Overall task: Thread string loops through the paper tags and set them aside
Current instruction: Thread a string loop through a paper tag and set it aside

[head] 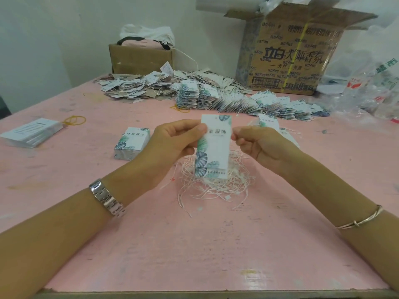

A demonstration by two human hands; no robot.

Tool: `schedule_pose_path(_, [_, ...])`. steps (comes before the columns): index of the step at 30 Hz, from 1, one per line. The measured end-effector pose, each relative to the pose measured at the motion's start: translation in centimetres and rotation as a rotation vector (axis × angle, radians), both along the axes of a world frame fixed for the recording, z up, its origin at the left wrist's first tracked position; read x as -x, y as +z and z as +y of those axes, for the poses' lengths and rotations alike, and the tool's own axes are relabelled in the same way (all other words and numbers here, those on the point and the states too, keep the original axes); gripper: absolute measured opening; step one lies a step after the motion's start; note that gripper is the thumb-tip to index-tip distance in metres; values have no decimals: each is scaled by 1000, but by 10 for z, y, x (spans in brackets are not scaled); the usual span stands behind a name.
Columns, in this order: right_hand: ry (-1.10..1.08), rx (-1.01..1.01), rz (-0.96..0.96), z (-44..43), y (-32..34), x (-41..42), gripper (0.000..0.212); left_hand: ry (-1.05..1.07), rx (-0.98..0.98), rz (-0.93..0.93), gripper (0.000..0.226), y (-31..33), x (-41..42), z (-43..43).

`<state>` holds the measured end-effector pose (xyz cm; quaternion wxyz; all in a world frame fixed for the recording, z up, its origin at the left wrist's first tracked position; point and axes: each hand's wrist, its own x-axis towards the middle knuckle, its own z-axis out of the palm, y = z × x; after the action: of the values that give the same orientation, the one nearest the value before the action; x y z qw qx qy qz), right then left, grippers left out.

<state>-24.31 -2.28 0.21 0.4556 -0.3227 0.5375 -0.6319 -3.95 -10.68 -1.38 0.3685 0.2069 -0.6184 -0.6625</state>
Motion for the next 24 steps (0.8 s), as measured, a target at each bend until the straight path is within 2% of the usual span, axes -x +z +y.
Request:
schedule_pose_path(2, [26,-9,88,1,-1,-2,8,42,-61,24,33,-1,0,-2])
schedule_pose_path(5, [-16,-31,371,4,-1,-7,10,128,-89,53,17,-1,1,-4])
schedule_pose_path(8, [-14,69,562,7,1,-20,18,236,-105,75,12,-1,2,-5])
schedule_pose_path(12, [121,185,606,10,-1,-34,39,349,-93,85,18,-2,4,-5])
schedule_pose_path(19, [69,328,627,9,-5,-29,14,378,-77,93,15,-3,4,-4])
schedule_pose_path(24, [6,345,611,9,2,-17,14,320,-33,76,11,-2,5,-3])
